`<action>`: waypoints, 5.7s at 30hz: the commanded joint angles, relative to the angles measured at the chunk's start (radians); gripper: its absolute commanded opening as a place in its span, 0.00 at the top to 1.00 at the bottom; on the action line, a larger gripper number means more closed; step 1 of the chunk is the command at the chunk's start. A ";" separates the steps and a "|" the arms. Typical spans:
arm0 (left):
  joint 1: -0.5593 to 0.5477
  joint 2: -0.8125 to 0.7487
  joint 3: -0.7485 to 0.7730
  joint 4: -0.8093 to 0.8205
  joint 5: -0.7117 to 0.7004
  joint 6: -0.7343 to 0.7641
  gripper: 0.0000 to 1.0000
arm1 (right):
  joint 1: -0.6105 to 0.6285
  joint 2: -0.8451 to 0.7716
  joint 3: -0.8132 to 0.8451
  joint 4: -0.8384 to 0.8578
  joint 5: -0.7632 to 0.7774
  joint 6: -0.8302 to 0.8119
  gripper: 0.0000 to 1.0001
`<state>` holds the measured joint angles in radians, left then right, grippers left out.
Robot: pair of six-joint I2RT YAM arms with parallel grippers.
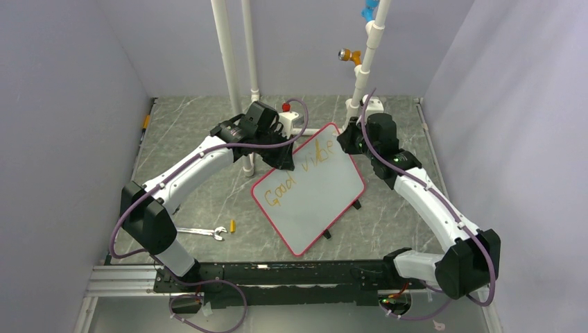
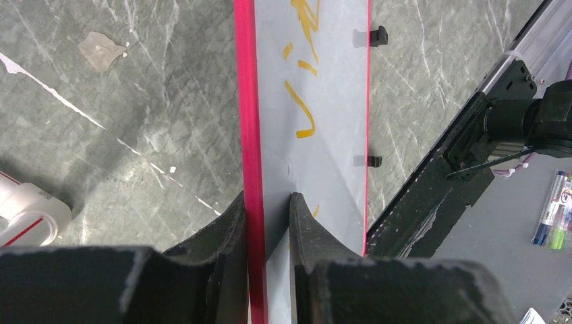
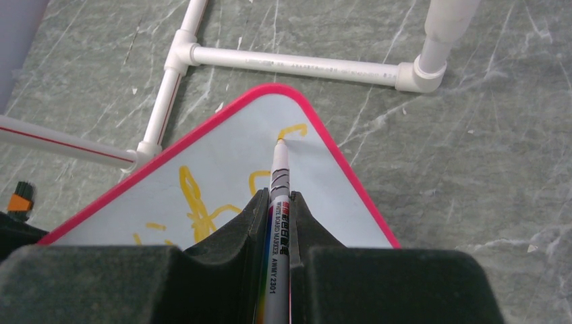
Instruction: Write a sentence on the whiteboard
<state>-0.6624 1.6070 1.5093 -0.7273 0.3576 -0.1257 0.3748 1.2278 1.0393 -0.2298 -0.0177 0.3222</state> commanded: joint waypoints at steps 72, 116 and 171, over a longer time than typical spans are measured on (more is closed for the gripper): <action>-0.019 -0.027 -0.011 -0.001 -0.089 0.110 1.00 | 0.009 -0.074 -0.099 -0.023 -0.066 0.042 1.00; -0.001 -0.085 -0.068 0.054 -0.177 0.092 1.00 | 0.082 -0.361 -0.193 -0.189 -0.221 0.038 1.00; 0.054 -0.055 -0.061 0.106 -0.149 0.029 1.00 | 0.870 -0.374 -0.352 -0.027 0.400 0.102 1.00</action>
<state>-0.6315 1.5635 1.4349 -0.6567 0.3496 -0.1822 1.2228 0.8585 0.6922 -0.3199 0.3122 0.4229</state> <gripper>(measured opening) 0.232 0.134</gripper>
